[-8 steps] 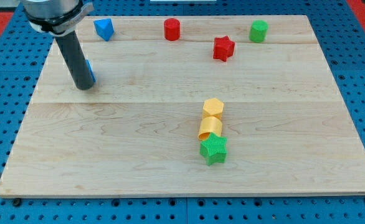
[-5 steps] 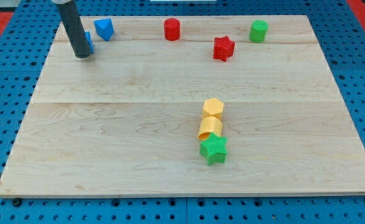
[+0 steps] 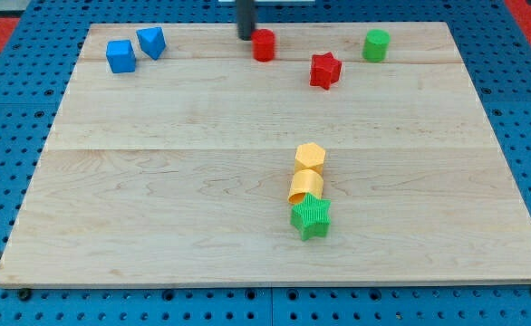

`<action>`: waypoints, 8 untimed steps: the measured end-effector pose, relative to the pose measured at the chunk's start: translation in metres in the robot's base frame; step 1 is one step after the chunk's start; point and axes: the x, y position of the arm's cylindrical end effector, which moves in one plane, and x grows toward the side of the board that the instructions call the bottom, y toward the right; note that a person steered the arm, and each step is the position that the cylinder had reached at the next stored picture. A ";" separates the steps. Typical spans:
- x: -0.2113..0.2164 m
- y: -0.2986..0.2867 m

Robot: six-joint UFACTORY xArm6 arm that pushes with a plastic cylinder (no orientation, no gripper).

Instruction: Slightly push the green circle downwards

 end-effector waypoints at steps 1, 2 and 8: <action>0.036 0.015; 0.000 0.024; 0.008 0.173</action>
